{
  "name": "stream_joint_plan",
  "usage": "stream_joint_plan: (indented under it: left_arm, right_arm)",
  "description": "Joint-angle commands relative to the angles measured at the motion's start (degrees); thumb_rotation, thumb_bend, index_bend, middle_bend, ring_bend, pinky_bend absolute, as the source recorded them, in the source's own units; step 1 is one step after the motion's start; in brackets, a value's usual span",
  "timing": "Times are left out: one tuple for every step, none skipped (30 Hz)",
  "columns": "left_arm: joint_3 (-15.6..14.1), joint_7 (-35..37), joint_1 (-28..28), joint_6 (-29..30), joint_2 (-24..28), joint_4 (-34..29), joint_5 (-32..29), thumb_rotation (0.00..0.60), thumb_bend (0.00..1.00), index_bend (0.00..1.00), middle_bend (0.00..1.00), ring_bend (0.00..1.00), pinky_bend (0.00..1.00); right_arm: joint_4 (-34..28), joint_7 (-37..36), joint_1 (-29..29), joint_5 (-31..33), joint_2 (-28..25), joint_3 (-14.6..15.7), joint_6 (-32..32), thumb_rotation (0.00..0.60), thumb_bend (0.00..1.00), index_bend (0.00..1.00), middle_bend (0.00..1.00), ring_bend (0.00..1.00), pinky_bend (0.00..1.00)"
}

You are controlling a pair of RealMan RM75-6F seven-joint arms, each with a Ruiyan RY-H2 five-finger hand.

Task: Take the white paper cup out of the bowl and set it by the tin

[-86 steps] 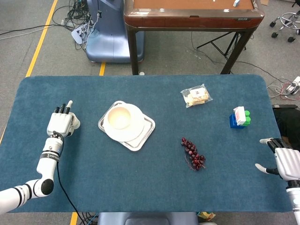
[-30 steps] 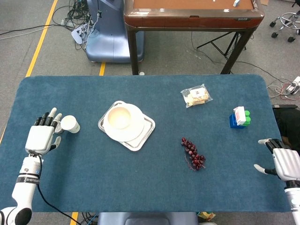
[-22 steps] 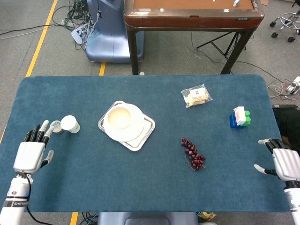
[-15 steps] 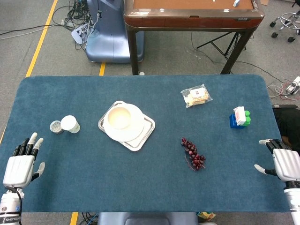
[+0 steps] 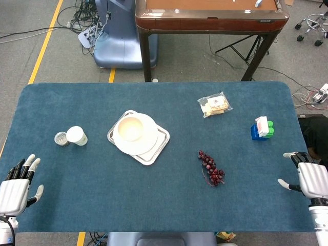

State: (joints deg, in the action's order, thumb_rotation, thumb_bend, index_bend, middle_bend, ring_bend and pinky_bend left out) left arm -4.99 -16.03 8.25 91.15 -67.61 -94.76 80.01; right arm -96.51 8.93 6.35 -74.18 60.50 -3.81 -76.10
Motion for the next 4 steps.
stream_joint_plan:
  left_arm:
    - [0.61,0.43,-0.28,-0.89,0.12,-0.02,0.06,0.6,0.36,0.09,0.07,0.01,0.14]
    - [0.8,0.39,-0.33,-1.02,0.09,0.05,0.11,0.6,0.36,0.09,0.07,0.01,0.14]
    - [0.95,0.34,-0.48,-1.14,0.05,0.07,0.21,0.6,0.36,0.09,0.07,0.01,0.14]
    - [1.02,0.29,-0.6,-1.19,0.05,0.07,0.39,0.6,0.36,0.09,0.07,0.01,0.14]
  right_arm:
    - [0.17,0.07,0.11,0.45,0.1,0.03,0.52,0.6,0.05,0.3,0.3,0.19,0.31]
    - [0.18,0.19,0.13,0.52,0.1,0.07,0.62,0.6,0.05,0.3,0.3,0.19,0.31]
    - [0.07,0.25,0.12,0.5,0.06,0.1,0.63,0.6,0.05,0.3,0.3,0.19,0.31]
    - [-0.05,0.2,0.11,0.35,0.06,0.09,0.51,0.6,0.04,0.3,0.3,0.19,0.31]
